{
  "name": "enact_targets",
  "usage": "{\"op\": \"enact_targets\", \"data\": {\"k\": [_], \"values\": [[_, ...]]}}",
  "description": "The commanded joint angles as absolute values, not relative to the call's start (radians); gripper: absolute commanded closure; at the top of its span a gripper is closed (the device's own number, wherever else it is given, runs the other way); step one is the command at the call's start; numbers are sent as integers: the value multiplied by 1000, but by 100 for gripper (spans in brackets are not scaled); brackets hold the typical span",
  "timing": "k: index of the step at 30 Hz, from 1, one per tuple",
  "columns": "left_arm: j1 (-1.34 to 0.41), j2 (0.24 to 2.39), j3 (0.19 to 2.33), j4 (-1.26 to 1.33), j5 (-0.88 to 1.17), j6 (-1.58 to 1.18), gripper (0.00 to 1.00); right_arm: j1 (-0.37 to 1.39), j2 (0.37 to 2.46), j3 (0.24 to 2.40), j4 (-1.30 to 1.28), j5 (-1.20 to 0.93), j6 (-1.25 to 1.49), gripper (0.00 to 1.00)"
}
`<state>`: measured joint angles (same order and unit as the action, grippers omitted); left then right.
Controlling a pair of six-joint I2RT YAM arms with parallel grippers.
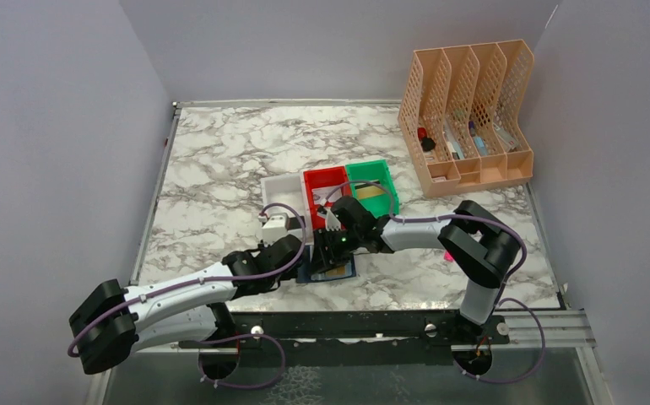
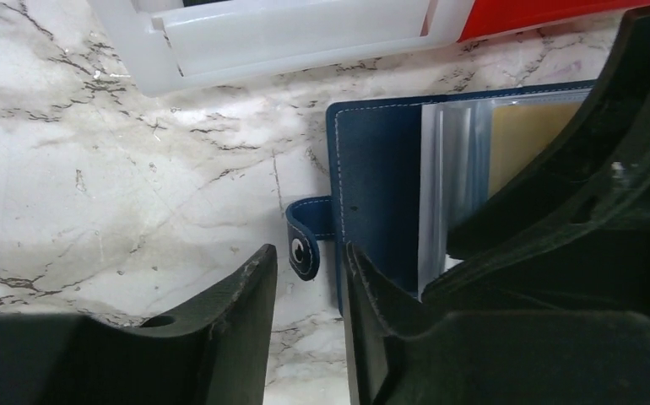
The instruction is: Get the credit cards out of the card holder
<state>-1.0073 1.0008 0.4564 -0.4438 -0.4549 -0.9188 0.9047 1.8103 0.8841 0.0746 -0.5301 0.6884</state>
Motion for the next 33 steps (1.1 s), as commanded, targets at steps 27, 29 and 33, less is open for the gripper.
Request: {"op": "enact_targets", "data": {"k": [27, 29, 33], "values": [[-773, 1051, 540, -108, -79, -802, 51, 934, 1824, 663, 314, -395, 727, 57], [-773, 1074, 533, -107, -53, -808, 54, 934, 1815, 651, 323, -378, 733, 57], [-773, 1095, 491, -79, 4, -819, 61, 934, 1809, 633, 348, -374, 739, 57]]}}
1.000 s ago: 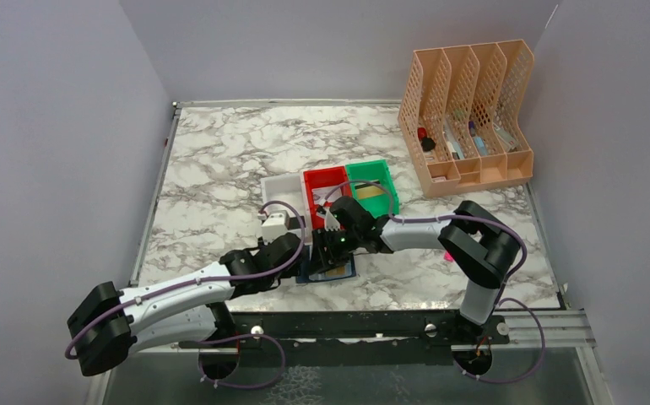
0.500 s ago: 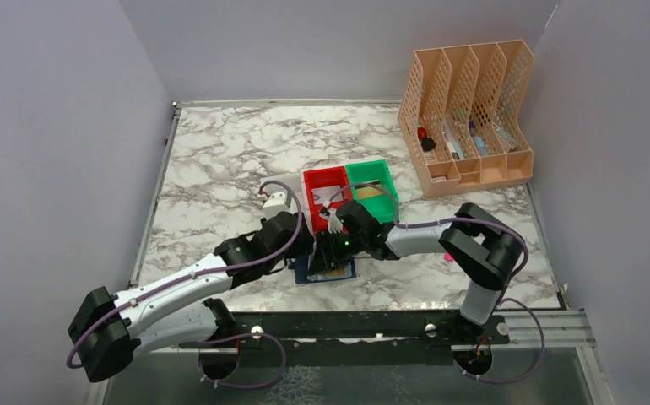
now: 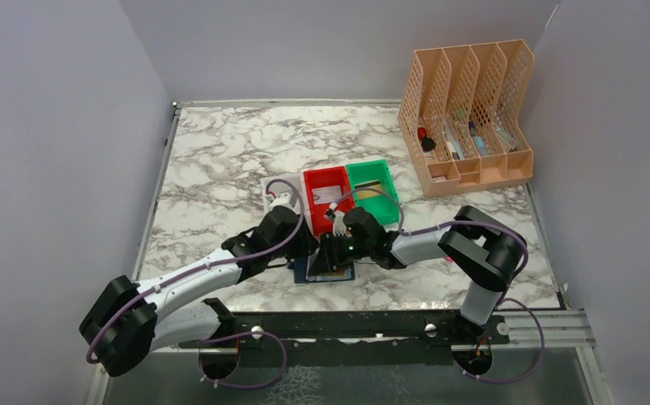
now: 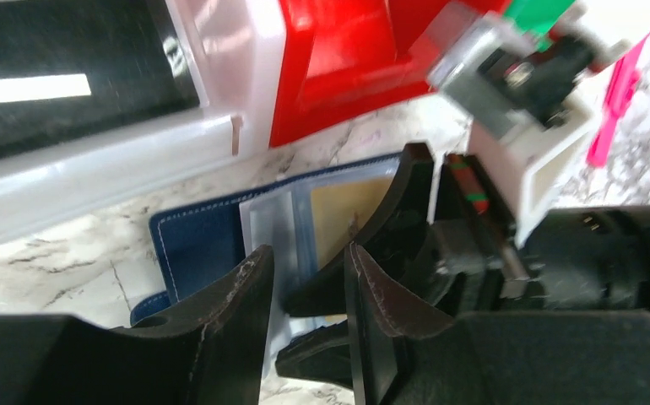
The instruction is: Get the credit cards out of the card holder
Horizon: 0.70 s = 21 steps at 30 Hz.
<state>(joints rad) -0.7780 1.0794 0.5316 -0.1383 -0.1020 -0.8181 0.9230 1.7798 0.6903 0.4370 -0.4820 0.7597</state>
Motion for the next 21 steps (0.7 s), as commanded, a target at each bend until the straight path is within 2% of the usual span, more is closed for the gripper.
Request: {"op": "enact_targets", "data": {"k": [1, 10, 12, 16, 21], "values": [[-773, 1099, 480, -75, 11, -820, 62, 934, 1811, 633, 349, -375, 739, 57], [-773, 1192, 472, -61, 75, -785, 69, 934, 1798, 628, 355, -388, 750, 56], [-773, 1223, 482, -64, 79, -776, 73, 934, 1786, 627, 348, -387, 754, 56], [-773, 1271, 498, -136, 33, -763, 87, 934, 1738, 642, 314, -408, 768, 54], [-773, 1265, 496, -197, -33, -752, 88, 934, 1618, 667, 221, -376, 767, 50]]}}
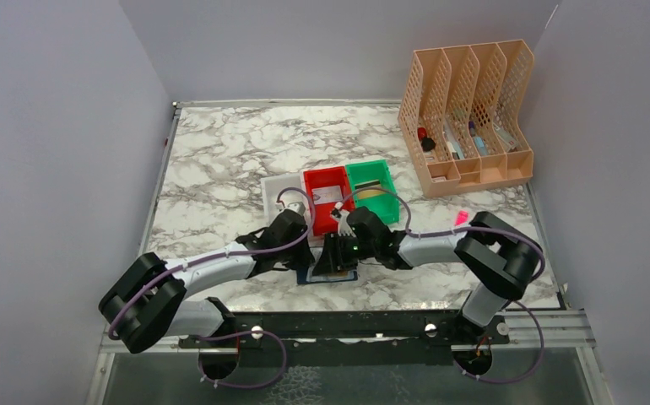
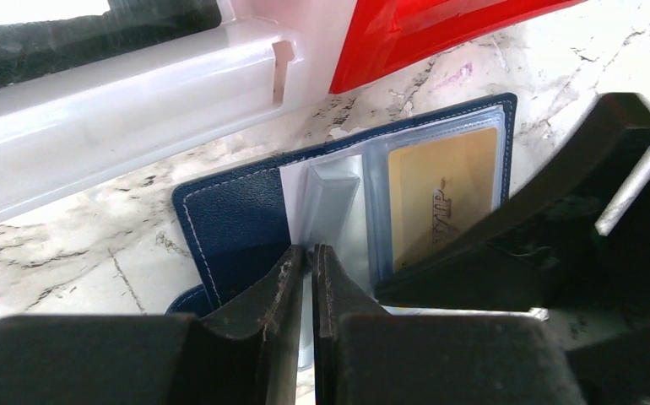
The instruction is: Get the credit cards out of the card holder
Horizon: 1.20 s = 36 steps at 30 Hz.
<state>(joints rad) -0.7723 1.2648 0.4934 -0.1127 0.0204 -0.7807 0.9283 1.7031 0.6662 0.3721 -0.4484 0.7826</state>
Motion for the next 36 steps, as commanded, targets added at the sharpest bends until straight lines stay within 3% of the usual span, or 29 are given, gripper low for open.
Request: {"op": "enact_targets", "data": {"k": [1, 8, 18, 26, 36], "values": [[-773, 1260, 496, -197, -35, -751, 88, 934, 1598, 676, 191, -358, 760, 49], [-773, 1287, 522, -193, -7, -714, 86, 934, 1542, 729, -8, -160, 747, 49], [-775, 1226, 574, -251, -42, -706, 72, 934, 1681, 767, -193, 6, 726, 63], [-774, 1136, 679, -268, -16, -686, 61, 934, 1661, 726, -162, -3, 725, 69], [-776, 1191, 673, -166, 132, -722, 60, 934, 1630, 680, -54, -46, 817, 75]]}}
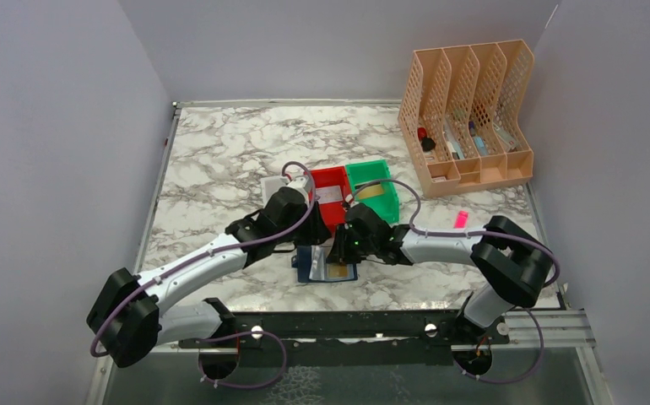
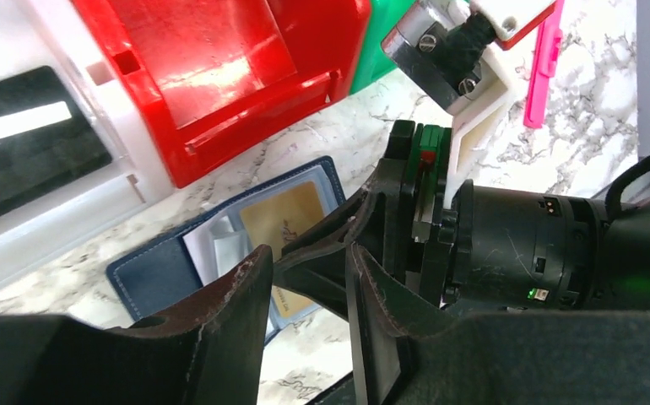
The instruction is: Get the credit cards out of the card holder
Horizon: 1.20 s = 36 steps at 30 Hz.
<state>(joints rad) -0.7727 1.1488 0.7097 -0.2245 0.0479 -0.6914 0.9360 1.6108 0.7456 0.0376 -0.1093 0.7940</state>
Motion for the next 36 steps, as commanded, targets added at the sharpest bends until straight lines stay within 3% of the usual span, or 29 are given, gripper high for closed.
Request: {"op": "enact_targets", "data": {"k": [1, 11, 18, 25, 36], "values": [[-776, 1202, 653, -150, 136, -739, 62, 934, 1628, 677, -51, -43, 825, 75], [-776, 1356, 466, 30, 121, -834, 75, 934, 1574, 670, -85, 37, 879, 77], [-784, 1396, 483, 18, 78, -816, 76, 934, 1514, 669, -149, 94, 853, 75], [-788, 1419, 485, 20, 84, -817, 74, 934, 1611, 713, -173, 32, 848, 75], [-788, 1426, 439, 71, 108, -831, 74, 934, 1516, 688, -201, 28, 818, 69]]}}
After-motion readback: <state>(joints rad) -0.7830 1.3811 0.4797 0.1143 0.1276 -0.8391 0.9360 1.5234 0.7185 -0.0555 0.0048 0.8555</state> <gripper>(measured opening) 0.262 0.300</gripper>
